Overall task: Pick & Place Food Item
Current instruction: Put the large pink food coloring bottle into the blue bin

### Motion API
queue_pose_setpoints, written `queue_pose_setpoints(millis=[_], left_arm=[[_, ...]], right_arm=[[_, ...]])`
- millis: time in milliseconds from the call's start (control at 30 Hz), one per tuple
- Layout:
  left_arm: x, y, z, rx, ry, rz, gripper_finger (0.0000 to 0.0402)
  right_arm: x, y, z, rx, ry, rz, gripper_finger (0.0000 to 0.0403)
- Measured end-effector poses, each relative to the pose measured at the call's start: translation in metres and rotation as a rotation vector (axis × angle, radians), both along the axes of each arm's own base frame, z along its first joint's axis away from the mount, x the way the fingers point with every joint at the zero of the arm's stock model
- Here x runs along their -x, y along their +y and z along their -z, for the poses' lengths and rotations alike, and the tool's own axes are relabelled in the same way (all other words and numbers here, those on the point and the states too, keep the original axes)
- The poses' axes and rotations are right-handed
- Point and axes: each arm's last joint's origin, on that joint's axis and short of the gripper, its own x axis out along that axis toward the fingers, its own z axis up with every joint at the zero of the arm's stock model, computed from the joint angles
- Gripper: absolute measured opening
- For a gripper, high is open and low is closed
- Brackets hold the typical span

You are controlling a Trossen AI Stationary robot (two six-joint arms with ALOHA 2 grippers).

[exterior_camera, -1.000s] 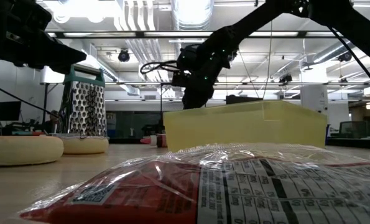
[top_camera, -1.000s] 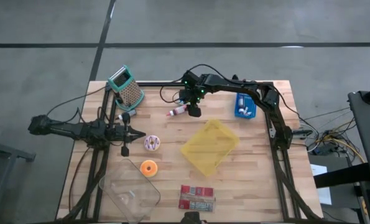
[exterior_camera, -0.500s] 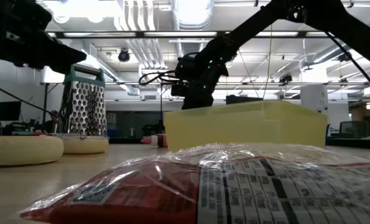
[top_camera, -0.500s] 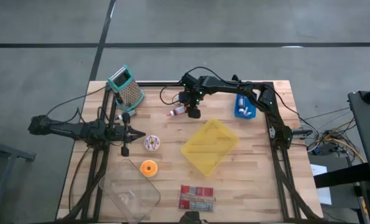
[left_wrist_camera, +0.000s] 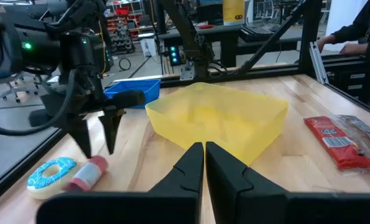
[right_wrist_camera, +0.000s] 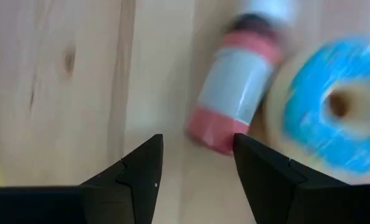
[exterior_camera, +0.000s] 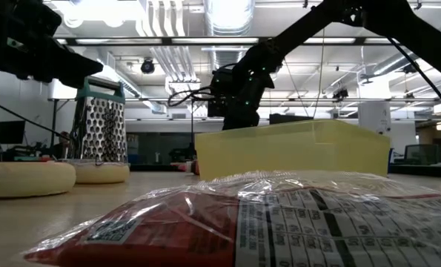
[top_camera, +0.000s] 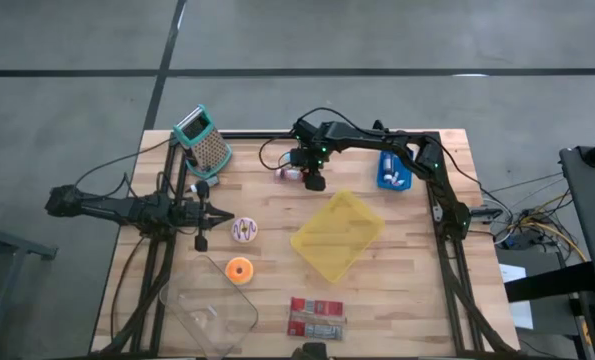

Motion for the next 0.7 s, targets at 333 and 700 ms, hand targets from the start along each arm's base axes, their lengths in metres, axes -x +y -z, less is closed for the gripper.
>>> queue_pose_setpoints(millis=[333, 700], left_arm=[[0.0, 0.0, 0.0, 0.0, 0.0, 0.0, 0.0023], [0.0, 0.0, 0.0, 0.0, 0.002, 0.0, 0.0023]], right_arm=[[0.006, 0.01, -0.01, -0.077, 0.062, 0.116, 0.0189], [-0.01, 0.025, -0.021, -0.091, 0.0, 0.363, 0.0189]])
